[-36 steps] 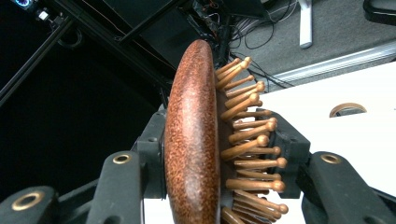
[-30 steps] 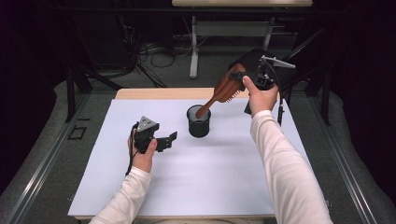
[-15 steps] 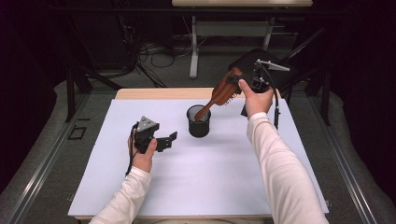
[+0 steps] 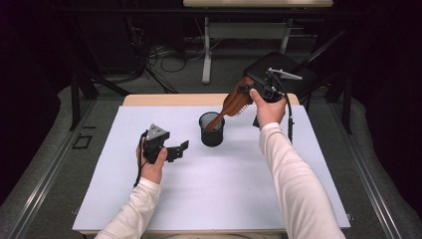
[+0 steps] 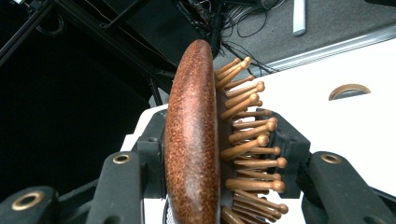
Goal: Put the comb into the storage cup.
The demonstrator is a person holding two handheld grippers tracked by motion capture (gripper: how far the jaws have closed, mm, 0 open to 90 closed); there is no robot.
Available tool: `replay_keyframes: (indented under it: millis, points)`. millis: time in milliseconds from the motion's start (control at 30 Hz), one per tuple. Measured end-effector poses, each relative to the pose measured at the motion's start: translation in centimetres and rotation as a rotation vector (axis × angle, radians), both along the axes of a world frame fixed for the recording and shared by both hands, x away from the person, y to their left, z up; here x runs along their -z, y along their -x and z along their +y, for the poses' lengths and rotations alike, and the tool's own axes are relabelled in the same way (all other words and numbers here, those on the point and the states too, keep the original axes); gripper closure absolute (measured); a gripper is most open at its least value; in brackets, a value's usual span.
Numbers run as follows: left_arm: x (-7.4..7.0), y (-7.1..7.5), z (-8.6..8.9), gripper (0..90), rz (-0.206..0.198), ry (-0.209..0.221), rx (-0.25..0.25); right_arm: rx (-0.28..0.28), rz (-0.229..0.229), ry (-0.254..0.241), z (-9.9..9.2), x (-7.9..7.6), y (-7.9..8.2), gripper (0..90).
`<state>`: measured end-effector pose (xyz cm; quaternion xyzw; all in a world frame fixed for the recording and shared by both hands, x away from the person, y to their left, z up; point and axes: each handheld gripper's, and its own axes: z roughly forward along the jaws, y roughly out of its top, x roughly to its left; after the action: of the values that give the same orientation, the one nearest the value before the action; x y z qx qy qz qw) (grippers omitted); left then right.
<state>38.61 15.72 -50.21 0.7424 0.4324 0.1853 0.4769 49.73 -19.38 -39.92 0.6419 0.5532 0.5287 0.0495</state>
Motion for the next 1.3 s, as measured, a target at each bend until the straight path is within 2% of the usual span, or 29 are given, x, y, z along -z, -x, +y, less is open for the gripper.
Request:
replay_keyframes:
  millis: [300, 1300]
  points:
    - [0.0, 0.0, 0.0, 15.8, 0.001, 0.002, -0.001, 0.003, 0.012, 0.008, 0.4, 0.9, -0.2, 49.2]
    - [0.0, 0.0, 0.0, 15.8, -0.001, 0.002, -0.003, 0.017, 0.008, 0.03, 1.2, 2.8, -0.3, 49.1]
